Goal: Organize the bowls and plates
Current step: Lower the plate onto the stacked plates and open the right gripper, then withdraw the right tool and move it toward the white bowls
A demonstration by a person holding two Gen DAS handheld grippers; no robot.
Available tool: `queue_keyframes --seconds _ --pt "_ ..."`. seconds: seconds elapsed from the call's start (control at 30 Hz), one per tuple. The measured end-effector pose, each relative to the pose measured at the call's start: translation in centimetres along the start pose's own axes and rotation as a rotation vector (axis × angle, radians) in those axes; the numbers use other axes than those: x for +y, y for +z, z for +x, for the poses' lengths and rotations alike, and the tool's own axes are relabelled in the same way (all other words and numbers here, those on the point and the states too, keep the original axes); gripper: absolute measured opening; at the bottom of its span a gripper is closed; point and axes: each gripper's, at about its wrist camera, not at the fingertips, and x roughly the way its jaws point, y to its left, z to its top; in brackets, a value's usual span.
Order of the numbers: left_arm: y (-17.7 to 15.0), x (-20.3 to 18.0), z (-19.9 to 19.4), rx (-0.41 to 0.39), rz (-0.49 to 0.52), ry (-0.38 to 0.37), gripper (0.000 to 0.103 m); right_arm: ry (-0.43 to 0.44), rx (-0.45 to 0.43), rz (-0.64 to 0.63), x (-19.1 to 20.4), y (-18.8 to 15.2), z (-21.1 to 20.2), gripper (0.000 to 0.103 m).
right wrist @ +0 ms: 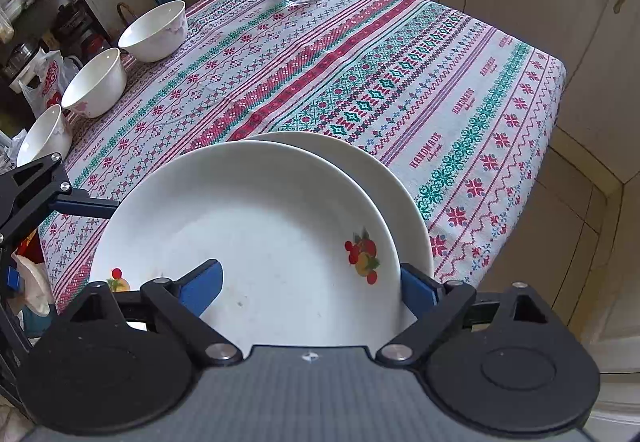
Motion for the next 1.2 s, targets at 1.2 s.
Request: queue_keyframes --seconds 1.2 --pt "-0.4 0.1 -2.3 -0.055 0.067 0.016 0.101 -0.219 -0.172 -0.05 7.7 -4.7 -4.0 0.103"
